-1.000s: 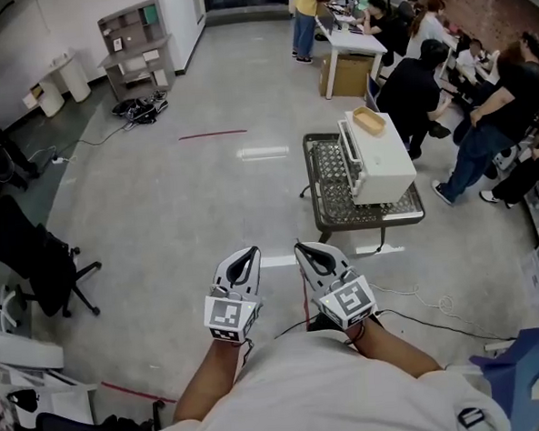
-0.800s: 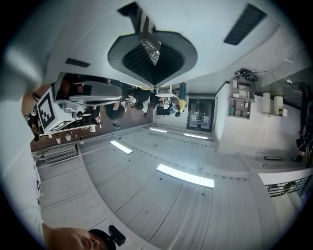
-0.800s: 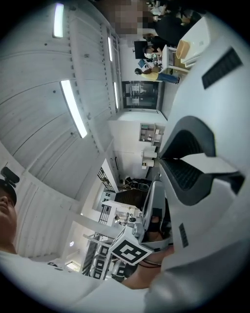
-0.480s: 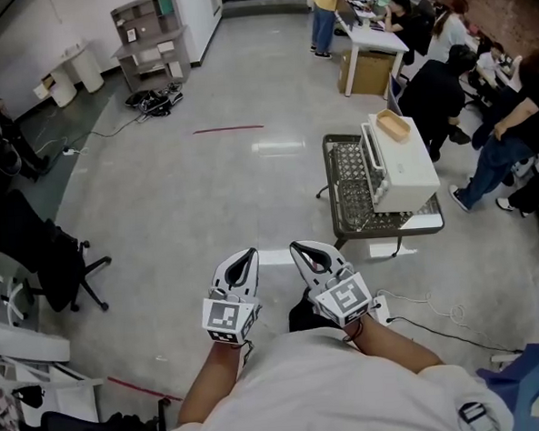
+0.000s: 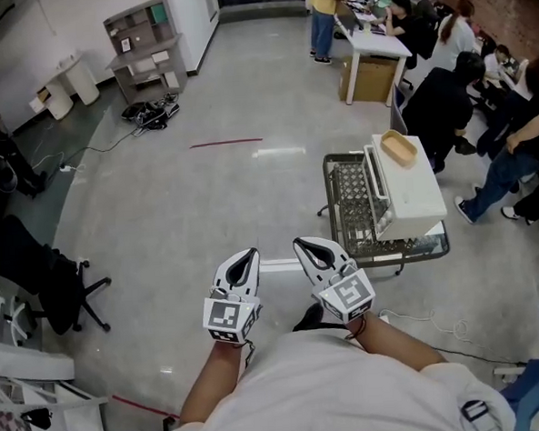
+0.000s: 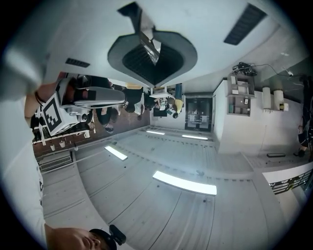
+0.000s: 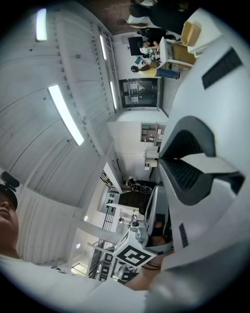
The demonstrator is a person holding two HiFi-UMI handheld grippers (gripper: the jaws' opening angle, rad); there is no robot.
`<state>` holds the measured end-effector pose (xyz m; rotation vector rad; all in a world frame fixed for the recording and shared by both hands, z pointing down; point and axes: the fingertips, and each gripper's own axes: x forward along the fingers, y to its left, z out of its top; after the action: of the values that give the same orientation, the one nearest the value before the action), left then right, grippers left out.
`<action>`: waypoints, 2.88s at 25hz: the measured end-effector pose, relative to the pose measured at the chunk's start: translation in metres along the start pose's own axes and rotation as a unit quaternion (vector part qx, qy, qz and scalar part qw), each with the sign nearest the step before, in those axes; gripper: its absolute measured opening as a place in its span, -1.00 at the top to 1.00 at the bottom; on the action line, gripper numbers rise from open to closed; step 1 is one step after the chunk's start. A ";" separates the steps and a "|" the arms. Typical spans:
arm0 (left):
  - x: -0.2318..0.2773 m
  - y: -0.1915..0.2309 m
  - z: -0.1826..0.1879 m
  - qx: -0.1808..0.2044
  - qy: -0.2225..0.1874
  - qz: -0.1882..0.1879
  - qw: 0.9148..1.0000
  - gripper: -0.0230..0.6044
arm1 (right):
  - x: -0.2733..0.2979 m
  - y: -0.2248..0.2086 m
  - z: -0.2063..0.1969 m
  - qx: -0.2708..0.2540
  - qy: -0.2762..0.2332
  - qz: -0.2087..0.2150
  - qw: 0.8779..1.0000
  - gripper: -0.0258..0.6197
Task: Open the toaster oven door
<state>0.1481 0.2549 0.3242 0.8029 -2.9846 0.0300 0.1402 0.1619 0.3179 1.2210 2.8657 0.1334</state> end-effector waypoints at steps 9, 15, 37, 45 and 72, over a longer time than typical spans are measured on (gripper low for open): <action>0.153 -0.001 0.006 0.008 -0.003 -0.060 0.998 0.87 | 0.030 -0.139 -0.008 -0.004 -0.009 -0.058 0.998 0.86; 0.249 -0.030 -0.011 0.014 0.008 -0.120 0.993 0.87 | 0.018 -0.226 -0.038 0.008 -0.008 -0.116 0.993 0.86; 0.439 -0.138 -0.006 0.036 0.020 -0.415 0.909 0.87 | -0.045 -0.379 -0.059 0.000 0.047 -0.384 0.922 0.86; 0.508 -0.075 0.000 0.046 0.023 -0.471 0.880 0.87 | 0.031 -0.420 -0.055 0.010 0.061 -0.444 0.894 0.86; 0.572 -0.089 -0.053 0.130 0.042 -0.648 0.749 0.87 | 0.018 -0.441 -0.132 0.088 0.135 -0.603 0.782 0.86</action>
<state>-0.2988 -0.1072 0.4084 2.5342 -1.7026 0.3902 -0.1963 -0.1383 0.4104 -0.8620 3.2767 -0.0059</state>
